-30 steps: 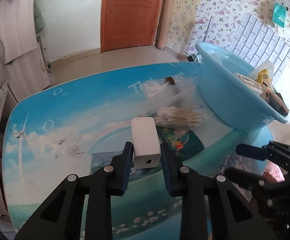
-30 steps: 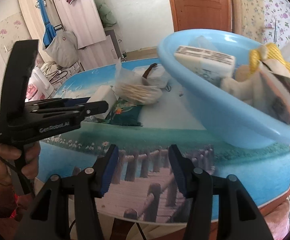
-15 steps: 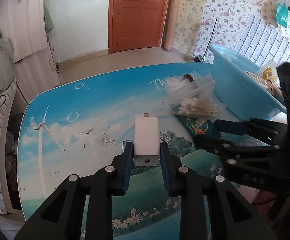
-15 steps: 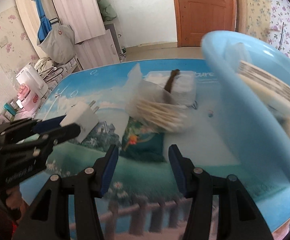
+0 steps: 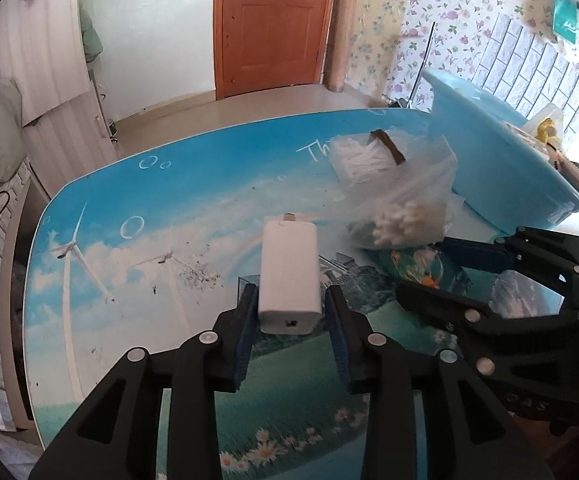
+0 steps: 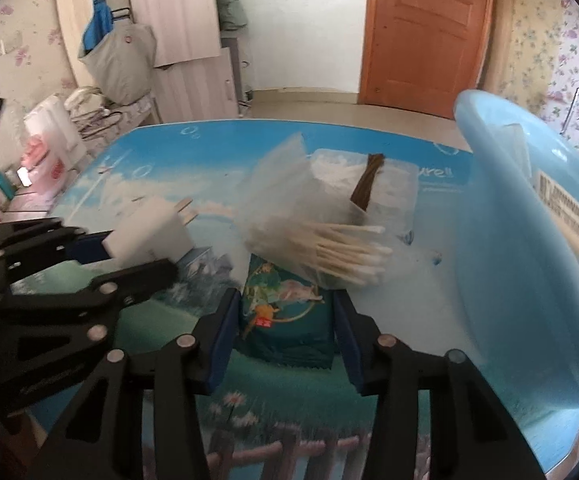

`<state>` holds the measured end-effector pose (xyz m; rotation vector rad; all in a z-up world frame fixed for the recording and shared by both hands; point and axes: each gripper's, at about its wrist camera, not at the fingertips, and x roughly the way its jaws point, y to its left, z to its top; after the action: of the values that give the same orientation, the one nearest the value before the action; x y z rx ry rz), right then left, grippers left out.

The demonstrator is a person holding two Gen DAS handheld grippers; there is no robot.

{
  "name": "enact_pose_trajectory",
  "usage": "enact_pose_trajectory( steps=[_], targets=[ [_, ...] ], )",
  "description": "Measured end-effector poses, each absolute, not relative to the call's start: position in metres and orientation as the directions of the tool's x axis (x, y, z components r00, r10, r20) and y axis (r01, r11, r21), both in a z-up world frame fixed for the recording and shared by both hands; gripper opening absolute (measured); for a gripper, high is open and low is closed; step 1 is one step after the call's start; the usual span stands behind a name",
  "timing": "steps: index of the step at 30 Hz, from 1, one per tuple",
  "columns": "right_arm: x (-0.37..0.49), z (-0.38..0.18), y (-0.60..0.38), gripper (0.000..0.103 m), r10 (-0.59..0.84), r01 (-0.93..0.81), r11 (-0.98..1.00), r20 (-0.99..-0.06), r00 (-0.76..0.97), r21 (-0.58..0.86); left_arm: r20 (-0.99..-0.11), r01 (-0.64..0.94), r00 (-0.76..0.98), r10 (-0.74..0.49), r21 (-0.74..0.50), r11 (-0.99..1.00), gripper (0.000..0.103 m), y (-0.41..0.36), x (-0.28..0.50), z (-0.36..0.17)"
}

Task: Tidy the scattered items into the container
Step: 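Grasp the green snack packet with the right gripper while the left holds the charger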

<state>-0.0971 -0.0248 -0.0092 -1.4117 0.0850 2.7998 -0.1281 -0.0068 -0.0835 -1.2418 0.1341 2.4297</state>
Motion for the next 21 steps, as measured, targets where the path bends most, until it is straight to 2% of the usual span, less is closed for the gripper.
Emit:
enact_pose_trajectory(
  steps=[10, 15, 19, 21],
  targets=[
    [-0.059, 0.015, -0.025, 0.045, -0.101, 0.078, -0.995, -0.796, -0.597, 0.068, -0.797, -0.406, -0.511, 0.324, -0.108, -0.907, 0.032, -0.008, -0.102, -0.079],
    [-0.042, 0.025, -0.009, 0.045, -0.187, 0.06, -0.98, -0.783, -0.594, 0.189, -0.801, -0.402, -0.51, 0.313, -0.1, -0.91, 0.032, -0.009, -0.088, -0.078],
    [-0.039, 0.023, -0.009, 0.045, -0.123, 0.041, -0.992, -0.817, -0.563, 0.122, -0.805, -0.393, -0.51, 0.302, -0.094, -0.915, 0.032, -0.009, -0.083, -0.077],
    [-0.037, 0.019, -0.004, 0.045, -0.191, 0.032, -0.978, -0.818, -0.543, 0.207, -0.803, -0.4, -0.512, 0.305, -0.091, -0.912, 0.034, -0.01, -0.083, -0.077]
  ],
)
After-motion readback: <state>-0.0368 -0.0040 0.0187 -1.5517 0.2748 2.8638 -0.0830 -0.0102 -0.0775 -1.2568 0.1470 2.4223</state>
